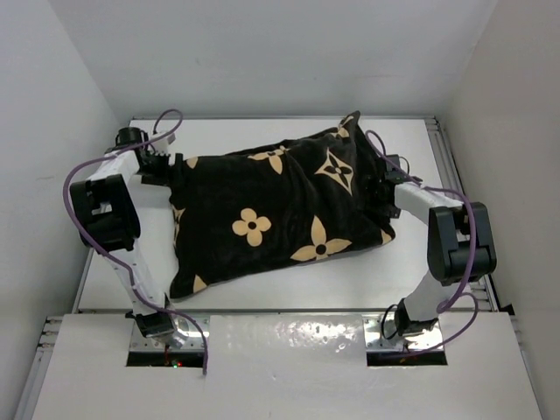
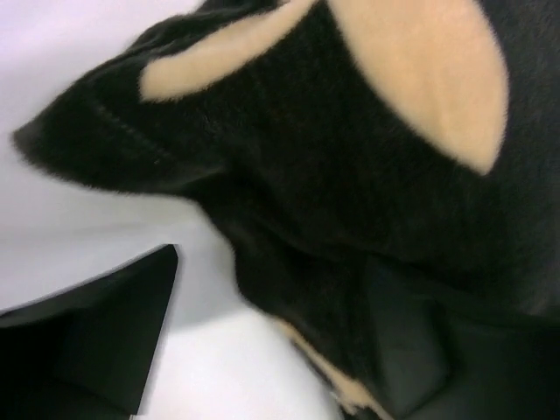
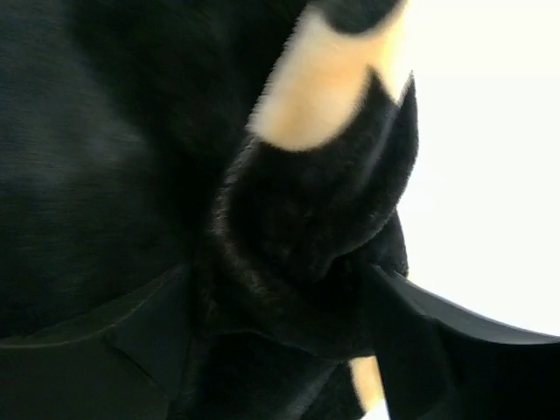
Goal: Put the pillow into the pillowcase
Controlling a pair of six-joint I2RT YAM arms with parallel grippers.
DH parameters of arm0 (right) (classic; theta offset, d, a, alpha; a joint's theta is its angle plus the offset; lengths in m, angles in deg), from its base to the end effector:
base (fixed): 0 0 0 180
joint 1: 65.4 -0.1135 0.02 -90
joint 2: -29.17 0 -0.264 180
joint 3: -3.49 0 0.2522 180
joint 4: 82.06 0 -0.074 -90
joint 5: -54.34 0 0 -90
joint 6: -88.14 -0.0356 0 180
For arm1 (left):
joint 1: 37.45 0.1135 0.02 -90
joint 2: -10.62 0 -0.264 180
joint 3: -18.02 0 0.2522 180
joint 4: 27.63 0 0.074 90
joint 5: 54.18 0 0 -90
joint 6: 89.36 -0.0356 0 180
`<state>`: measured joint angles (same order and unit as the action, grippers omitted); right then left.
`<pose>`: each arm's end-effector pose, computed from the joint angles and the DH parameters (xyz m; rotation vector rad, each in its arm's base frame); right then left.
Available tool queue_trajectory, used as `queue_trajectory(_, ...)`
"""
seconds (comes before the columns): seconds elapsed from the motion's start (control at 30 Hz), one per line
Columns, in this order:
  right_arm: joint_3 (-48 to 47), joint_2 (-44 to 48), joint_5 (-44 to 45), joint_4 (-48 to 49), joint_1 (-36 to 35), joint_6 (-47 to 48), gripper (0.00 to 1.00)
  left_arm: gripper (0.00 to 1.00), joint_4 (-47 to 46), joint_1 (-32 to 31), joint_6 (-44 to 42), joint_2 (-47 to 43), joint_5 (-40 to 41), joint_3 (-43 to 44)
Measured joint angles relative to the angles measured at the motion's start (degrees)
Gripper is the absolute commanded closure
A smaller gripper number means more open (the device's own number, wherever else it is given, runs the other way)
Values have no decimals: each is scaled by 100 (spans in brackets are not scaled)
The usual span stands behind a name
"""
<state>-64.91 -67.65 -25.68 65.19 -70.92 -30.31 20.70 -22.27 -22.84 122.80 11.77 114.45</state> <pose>0.3248 0.0252 0.1601 0.5764 2.5473 -0.0220 0.3985 0.0931 0.1937 0.3108 2.5473 -0.3200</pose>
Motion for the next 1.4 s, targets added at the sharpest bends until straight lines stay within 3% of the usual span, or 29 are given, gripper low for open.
queue_trajectory(0.03, 103, -2, 0, 55, 33, -57, 47, 53, 7, -55, 9, 116, -20, 109)
queue_trajectory(0.1, 343, 0, 11, 184, 157, -275, 74, 79, 35, -140, 48, 317, -57, 328)
queue_trajectory(0.13, 474, 15, 37, 264, 236, -358, 92, 99, 50, -179, 98, 428, -66, 470)
queue_trajectory(0.17, 678, 55, 87, 372, 352, -555, 93, 100, 50, -225, 144, 540, -57, 619)
queue_trajectory(0.3, 1032, 514, 133, 518, 903, -953, 83, 100, -76, -361, 227, 789, 160, 929)
queue_trajectory(0.47, 1427, 1099, 24, 603, 1869, -1342, 89, 100, -422, -455, 356, 861, 599, 1034)
queue_trajectory(0.6, 2190, 1773, -52, 640, 2664, -1932, 82, 100, -540, -533, 420, 931, 857, 1196)
queue_trajectory(0.67, 2599, 2111, 44, 562, 3012, -2273, 71, 100, -645, -568, 431, 984, 929, 1274)
queue_trajectory(0.7, 2767, 2258, 133, 522, 3150, -2420, 60, 100, -695, -581, 433, 1003, 960, 1292)
queue_trajectory(0.73, 2940, 2417, 212, 476, 3270, -2570, 37, 100, -745, -588, 435, 1023, 977, 1298)
queue_trajectory(0.83, 3128, 2852, 332, 474, 3381, -2771, 20, 100, -785, -588, 433, 1054, 986, 1303)
queue_trajectory(1.0, 3010, 2793, 407, 271, 3353, -2586, 28, 97, -778, -588, 428, 1056, 988, 1303)
queue_trajectory(1.13, 2533, 2791, 824, 74, 2905, -2048, 50, 90, -734, -588, 424, 1056, 1029, 1318)
queue_trajectory(1.17, 2354, 2798, 992, 2, 2693, -1880, 64, 89, -710, -588, 422, 1056, 1067, 1335)
queue_trajectory(1.23, 2006, 2868, 1281, -48, 2302, -1528, 70, 80, -678, -588, 409, 1049, 1143, 1366)
queue_trajectory(1.27, 1838, 2927, 1425, -44, 2079, -1373, 70, 74, -662, -588, 404, 1047, 1178, 1386)
queue_trajectory(1.33, 1589, 3062, 1639, 61, 1698, -1095, 61, 58, -599, -588, 393, 1047, 1250, 1451)
queue_trajectory(1.37, 1491, 3121, 1707, 164, 1513, -918, 53, 52, -560, -586, 387, 1047, 1294, 1497)
queue_trajectory(1.4, 1416, 3152, 1709, 271, 1329, -756, 34, 43, -514, -586, 382, 1047, 1325, 1561)
